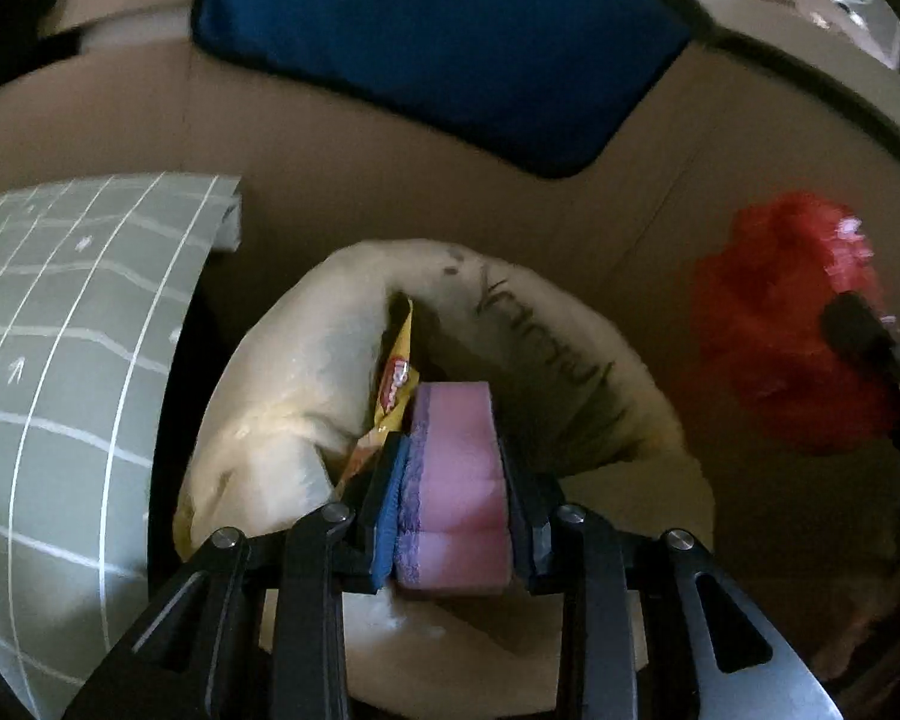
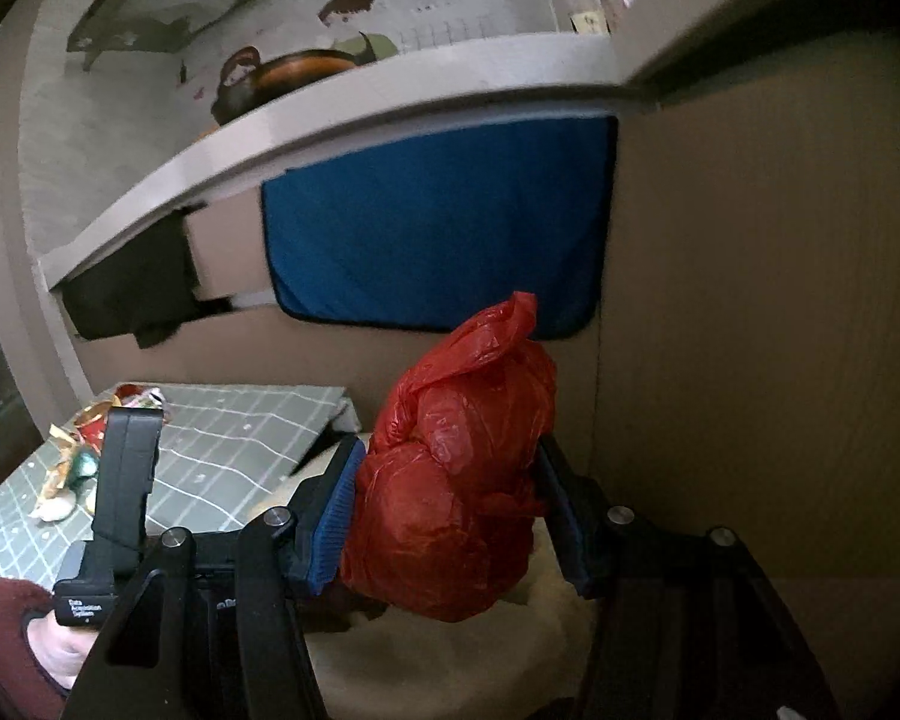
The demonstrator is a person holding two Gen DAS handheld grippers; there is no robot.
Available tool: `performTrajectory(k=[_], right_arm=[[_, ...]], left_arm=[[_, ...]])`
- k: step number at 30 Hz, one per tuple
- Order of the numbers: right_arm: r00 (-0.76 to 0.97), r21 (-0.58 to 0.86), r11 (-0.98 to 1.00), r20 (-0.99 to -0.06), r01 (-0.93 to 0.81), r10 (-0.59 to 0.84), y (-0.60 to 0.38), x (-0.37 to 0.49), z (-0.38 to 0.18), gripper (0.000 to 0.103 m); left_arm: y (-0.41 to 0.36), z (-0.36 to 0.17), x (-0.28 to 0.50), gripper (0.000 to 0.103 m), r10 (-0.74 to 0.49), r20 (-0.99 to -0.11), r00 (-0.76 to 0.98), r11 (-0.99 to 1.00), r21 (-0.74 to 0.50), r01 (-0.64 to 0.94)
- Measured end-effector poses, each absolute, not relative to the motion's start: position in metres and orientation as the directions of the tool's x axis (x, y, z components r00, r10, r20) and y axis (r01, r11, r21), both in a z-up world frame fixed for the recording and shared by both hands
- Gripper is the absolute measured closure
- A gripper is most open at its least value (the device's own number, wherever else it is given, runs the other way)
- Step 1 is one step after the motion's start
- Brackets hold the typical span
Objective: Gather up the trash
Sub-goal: 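Carry sponge and red bag over the trash bin and release both, then return both tools to the table and reach for the snack wrappers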
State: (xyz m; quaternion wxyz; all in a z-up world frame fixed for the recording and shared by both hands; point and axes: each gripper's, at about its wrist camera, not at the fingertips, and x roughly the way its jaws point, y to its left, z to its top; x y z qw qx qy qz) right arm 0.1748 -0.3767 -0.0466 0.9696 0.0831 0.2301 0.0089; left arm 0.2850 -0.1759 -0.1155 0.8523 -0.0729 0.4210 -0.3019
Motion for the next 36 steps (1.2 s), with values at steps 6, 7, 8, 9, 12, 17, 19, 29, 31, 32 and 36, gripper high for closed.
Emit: performTrajectory(k=[6,7,8,9,12,17,19,29,31,32,36], right_arm=[[0.884,0.195,0.981,-0.457,-0.01,0.1,-0.375,0.189,-0.062,0.045],[0.884,0.194,0.981,-0.455,-0.017,0.106,-0.373,0.191,-0.063,0.043],[0.878,0.19,0.981,-0.463,-0.032,0.118,-0.368,0.196,-0.065,0.04],[0.874,0.191,0.981,-0.469,-0.04,0.127,-0.366,0.199,-0.067,0.037],[0.856,0.198,0.978,-0.491,-0.068,0.159,-0.358,0.21,-0.075,0.035],[0.844,0.173,0.981,-0.51,-0.089,0.167,-0.342,0.217,-0.083,0.035],[0.844,0.15,0.985,-0.514,-0.086,0.152,-0.335,0.219,-0.084,0.035],[0.857,0.023,0.995,-0.507,-0.096,0.094,-0.286,0.216,-0.067,0.035],[0.858,0.022,0.99,-0.497,-0.138,0.131,-0.268,0.214,-0.063,0.035],[0.859,0.019,0.988,-0.492,-0.151,0.14,-0.261,0.213,-0.061,0.035],[0.864,-0.001,0.978,-0.469,-0.207,0.182,-0.219,0.214,-0.051,0.035]], left_arm=[[-0.143,-0.087,0.274,0.046,-0.663,-0.57,0.485,0.748,-0.475,0.464],[-0.135,-0.081,0.271,0.045,-0.664,-0.556,0.5,0.747,-0.479,0.46],[-0.126,-0.075,0.269,0.044,-0.657,-0.545,0.52,0.754,-0.481,0.448],[-0.118,-0.07,0.268,0.044,-0.646,-0.537,0.542,0.763,-0.48,0.434],[-0.096,-0.058,0.26,0.044,-0.598,-0.516,0.614,0.798,-0.451,0.399],[-0.071,-0.044,0.236,0.044,-0.479,-0.499,0.722,0.876,-0.326,0.355],[-0.063,-0.041,0.228,0.044,-0.43,-0.497,0.754,0.902,-0.274,0.334],[0.032,-0.026,0.195,0.044,-0.251,-0.484,0.838,0.964,-0.206,0.169],[0.06,-0.022,0.189,0.044,-0.199,-0.475,0.857,0.971,-0.212,0.108],[0.076,-0.021,0.184,0.044,-0.167,-0.467,0.869,0.974,-0.217,0.07],[0.136,-0.017,0.17,0.044,-0.035,-0.442,0.896,0.97,-0.232,-0.076]])
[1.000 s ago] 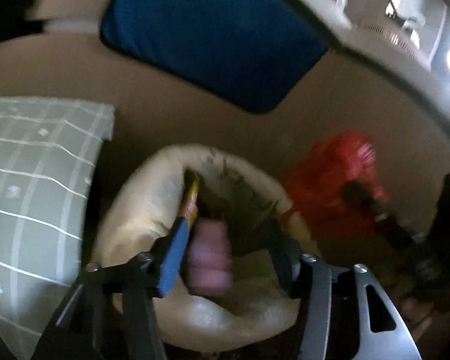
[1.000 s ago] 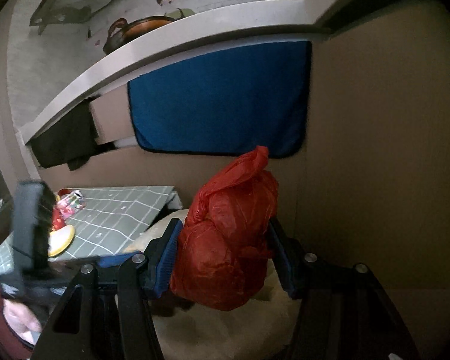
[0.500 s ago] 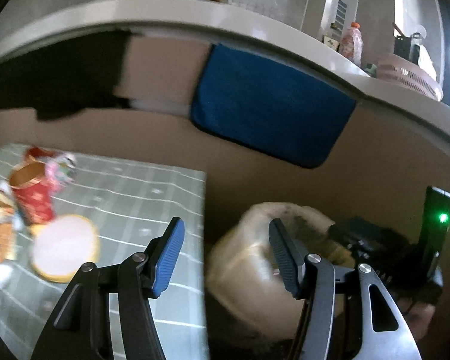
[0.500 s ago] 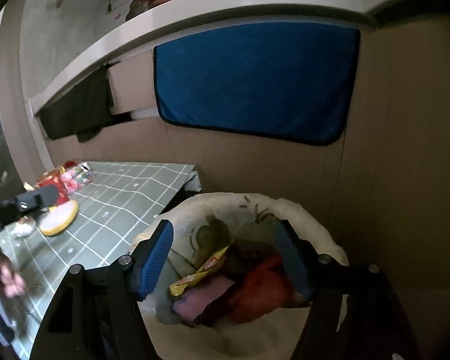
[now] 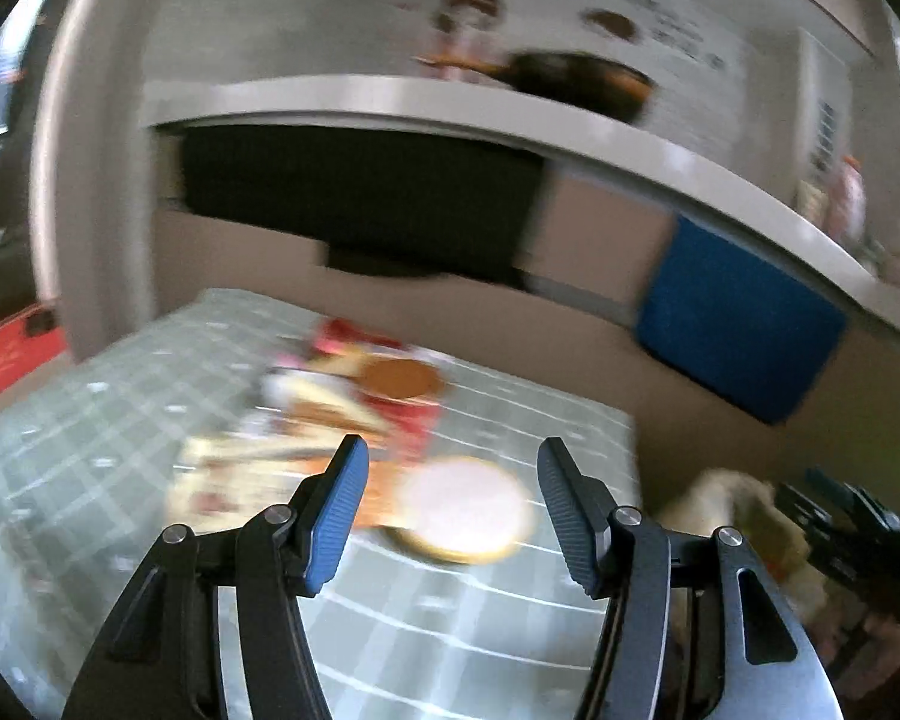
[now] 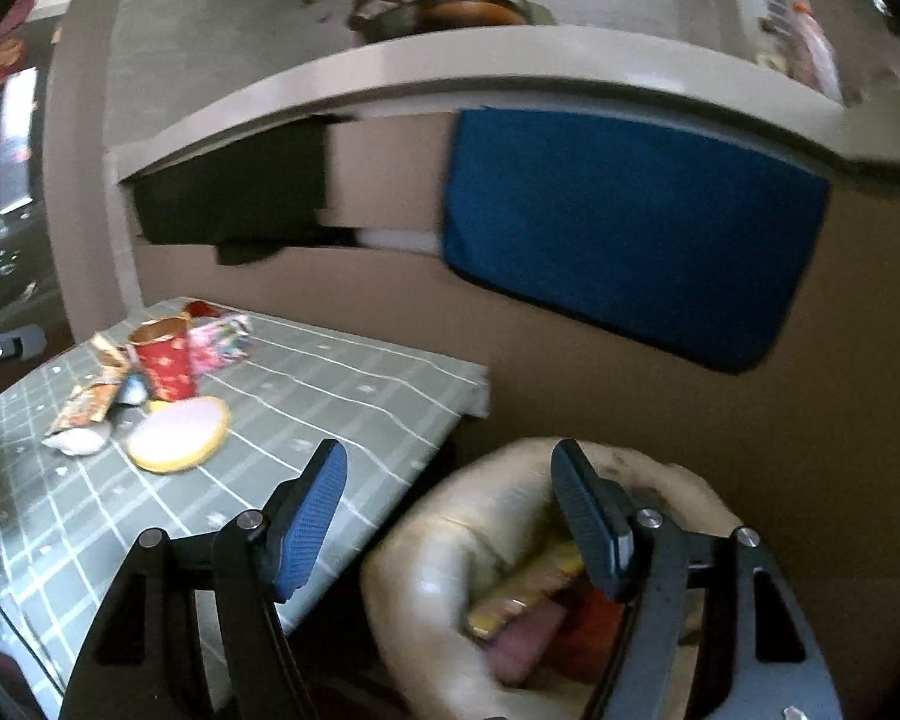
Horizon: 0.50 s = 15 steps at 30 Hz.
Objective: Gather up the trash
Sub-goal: 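Return both tools to the table and reach for the snack wrappers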
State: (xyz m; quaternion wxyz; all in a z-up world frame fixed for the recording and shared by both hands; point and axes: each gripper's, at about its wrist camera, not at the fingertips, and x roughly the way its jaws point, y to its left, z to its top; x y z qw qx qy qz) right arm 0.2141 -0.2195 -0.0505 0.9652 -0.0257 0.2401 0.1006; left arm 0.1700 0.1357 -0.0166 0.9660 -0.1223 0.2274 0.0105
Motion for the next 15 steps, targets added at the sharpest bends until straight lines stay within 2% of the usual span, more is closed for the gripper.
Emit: performTrajectory(k=[6,15], right_arm=[[0.809,0.047,0.943,-0.501,-0.33,0.308,-0.172,0.223,-0.048,0.035],[0.716,0.057,0.904,-0.589,-0.424,0.374,-0.118,0.245,-0.071,0.035]], left_arm=[[0.207,-0.032,0.16,0.044,0.045,-0.459,0.887,0.942,-0.277,-0.191],[0.219,-0.073,0.174,0.044,-0.064,-0.533,0.843,0.934,-0.33,-0.138]])
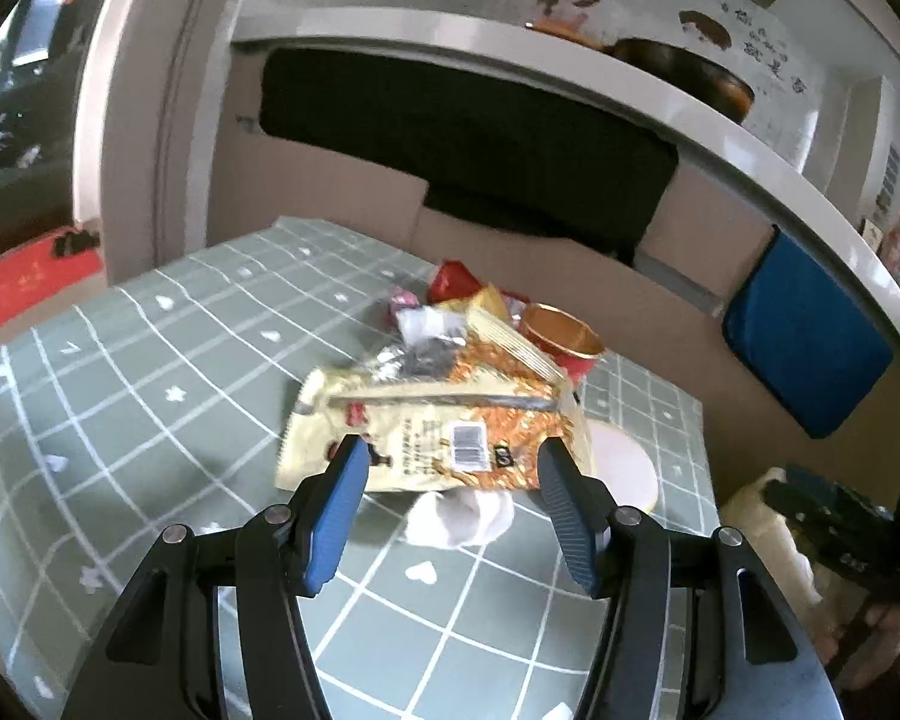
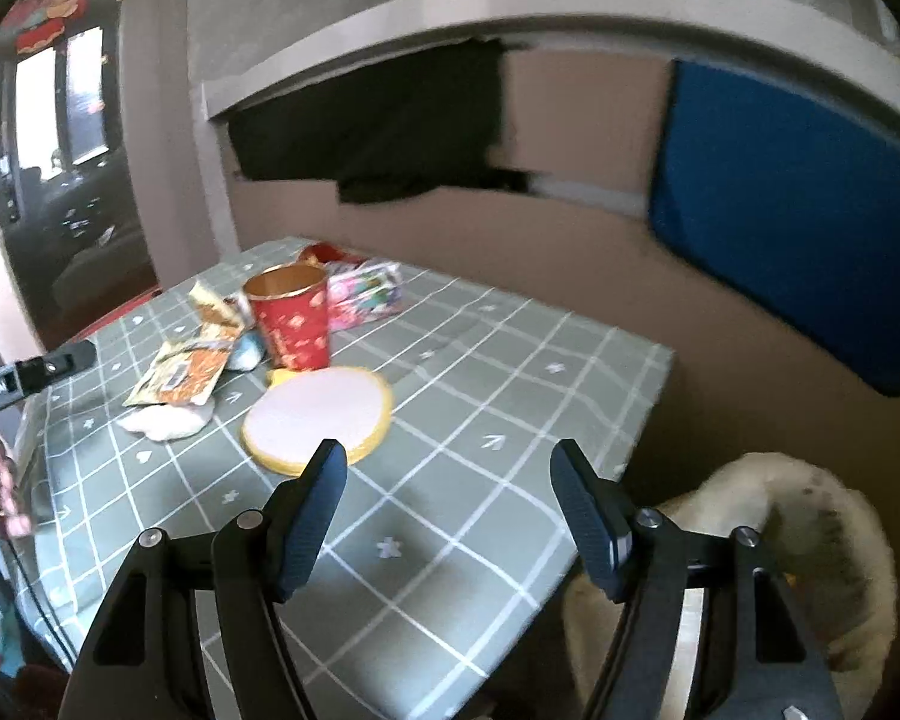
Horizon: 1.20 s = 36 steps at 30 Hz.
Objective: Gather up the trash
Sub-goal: 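Return both tools to the table and reach for the snack wrappers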
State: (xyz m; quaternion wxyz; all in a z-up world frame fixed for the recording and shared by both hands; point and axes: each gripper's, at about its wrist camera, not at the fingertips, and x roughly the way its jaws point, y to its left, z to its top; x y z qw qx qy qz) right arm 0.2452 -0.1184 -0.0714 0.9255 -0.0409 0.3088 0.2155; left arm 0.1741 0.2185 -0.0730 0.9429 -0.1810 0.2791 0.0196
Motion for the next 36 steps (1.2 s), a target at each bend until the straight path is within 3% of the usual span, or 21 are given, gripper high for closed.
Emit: performTrajectory(k=[8,18,26,32,36], right_arm=[[0.614,0.115,0.838,-0.63,-0.533,0.476,-0.084,0.259,-0.085,0.04],[0.435,0.084,0.59,-0.595,-0.803,0.676,0.046,0.273,-0.059,0.04],[0.398,-0.064,0.497,-0.691,-0.865,0.603,0.145,0.306,-0.081,0.042],[0.318,0.035,0.52,-0.756,-0.854,0.573,0.132,0.318,-0.1,0.043],[0.308,-0.007,0.498,-0.793,-0.867,0.526,0.127,0.302,-0.112,0.042]], left_arm=[[0.229,-0.084,0.187,0.044,-0.074,-0.566,0.821,0.906,-0.382,-0.182],[0.282,-0.078,0.143,0.044,0.123,-0.551,0.826,0.88,-0.324,-0.348],[0.312,-0.092,0.123,0.044,0.114,-0.559,0.821,0.846,-0.378,-0.375],[0.329,-0.103,0.117,0.044,0.099,-0.564,0.82,0.814,-0.428,-0.393],[0.329,-0.108,0.12,0.044,0.087,-0.568,0.818,0.808,-0.44,-0.392]])
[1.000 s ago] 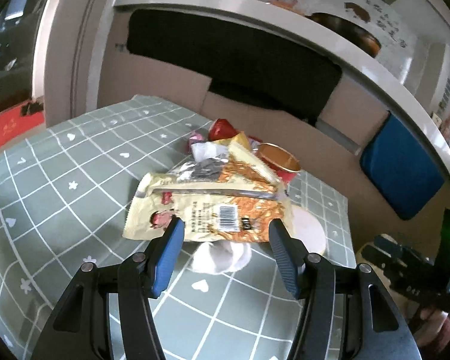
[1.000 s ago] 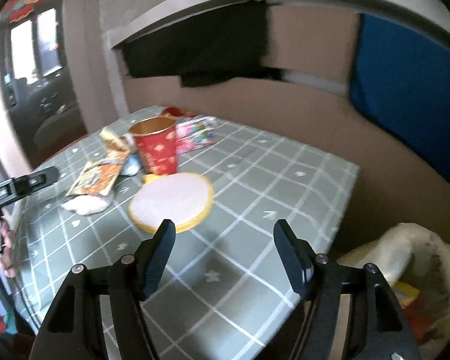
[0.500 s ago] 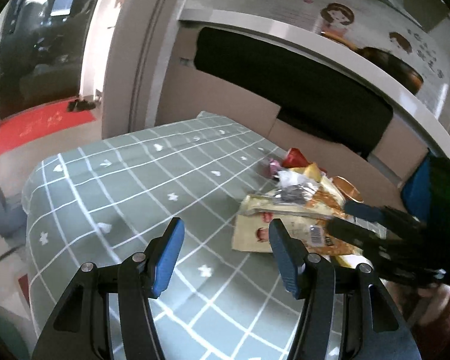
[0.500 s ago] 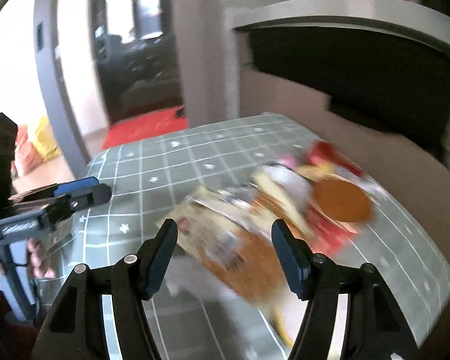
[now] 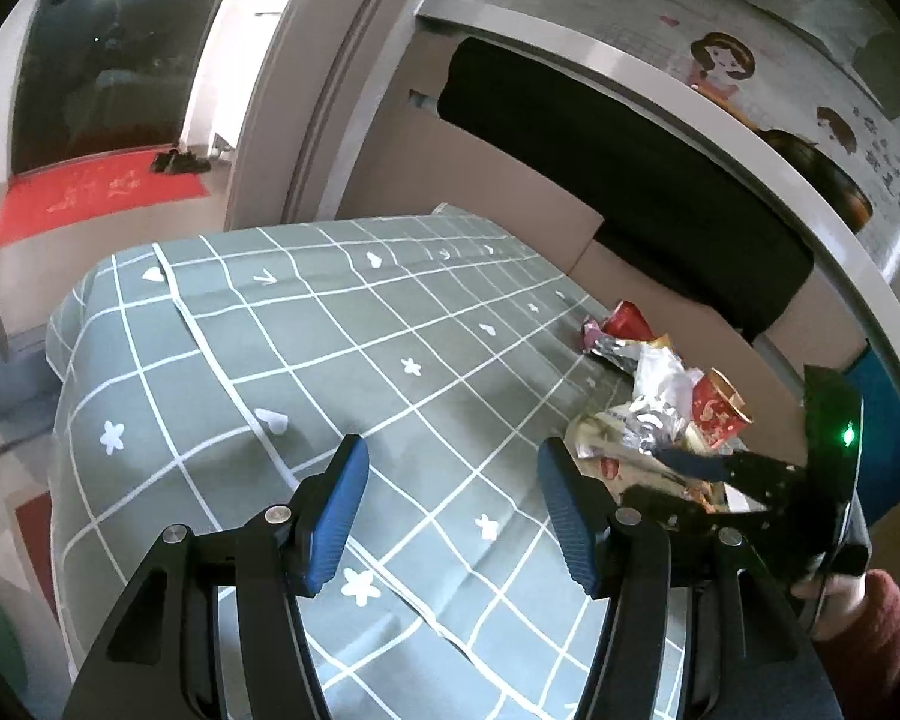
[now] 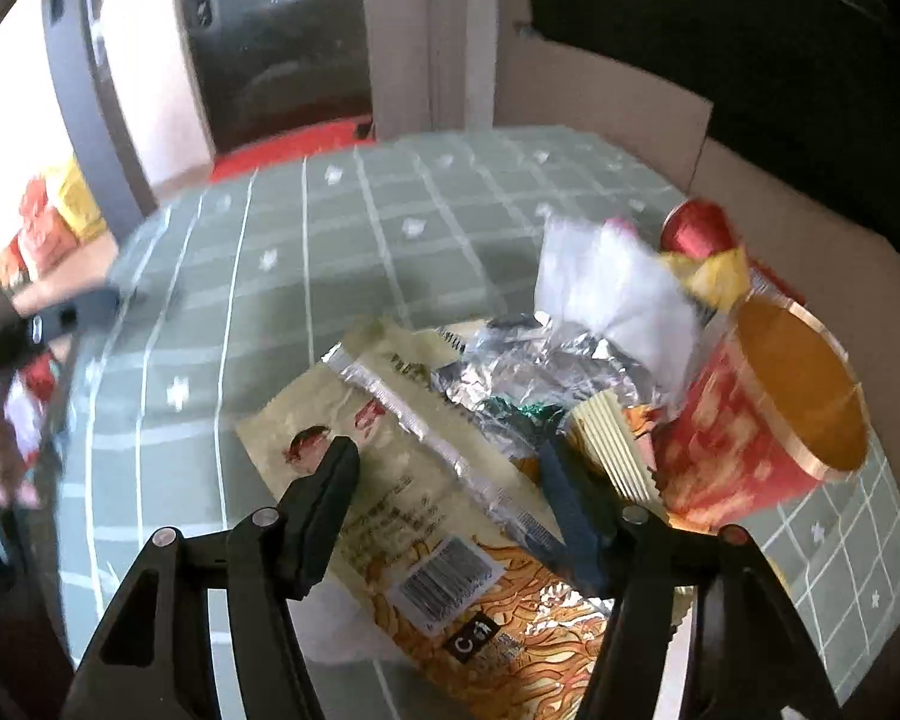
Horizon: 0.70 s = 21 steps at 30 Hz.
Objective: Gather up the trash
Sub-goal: 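Return both tools to the table and reach for the snack wrappers, then grasp the cartoon-printed snack bag with the right gripper while the left grasps the white tissue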
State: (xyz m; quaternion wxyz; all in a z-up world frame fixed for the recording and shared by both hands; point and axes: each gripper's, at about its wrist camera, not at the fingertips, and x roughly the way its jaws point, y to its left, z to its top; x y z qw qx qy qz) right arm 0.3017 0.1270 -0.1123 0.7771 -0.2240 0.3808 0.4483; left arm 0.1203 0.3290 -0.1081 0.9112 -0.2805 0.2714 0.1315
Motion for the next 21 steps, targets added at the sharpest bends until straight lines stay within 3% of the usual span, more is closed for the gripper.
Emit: performTrajectory(k=[3,5,6,10,16,21], right_arm=[[0.333,-0.033,0.504,-0.788,-0.863,0.518,0.128,0.299,-0.117,0.043],[0.352,-0.028,0.537,-0.784,-0.843,0.512,0.127,0.303,-0.116,0.058],[0.371,-0.041,0.552,-0.78,-0.833,0.503,0.125,0.302,-0.114,0.071],[0.367,0.03,0.581,-0.748,-0.813,0.553,0.105,0.302,-0.091,0.09],[0.45,0.077,0.64,-0.648,-0.765,0.615,0.049,0.279,-0.041,0.091],[0.522,0.109,0.726,-0.624,-0.679,0.582,-0.004,0.277,-0.028,0.091]], left_arm=[[0.325,-0.108,0.121,0.044,0.079,-0.569,0.819,0.817,-0.433,-0.38],[0.322,-0.108,0.121,0.044,0.074,-0.568,0.82,0.821,-0.432,-0.373],[0.322,-0.108,0.121,0.044,0.073,-0.567,0.82,0.821,-0.433,-0.372],[0.316,-0.106,0.123,0.044,0.061,-0.564,0.824,0.823,-0.439,-0.361],[0.296,-0.099,0.133,0.044,-0.004,-0.557,0.831,0.845,-0.446,-0.295],[0.27,-0.092,0.149,0.044,-0.078,-0.556,0.827,0.872,-0.441,-0.214]])
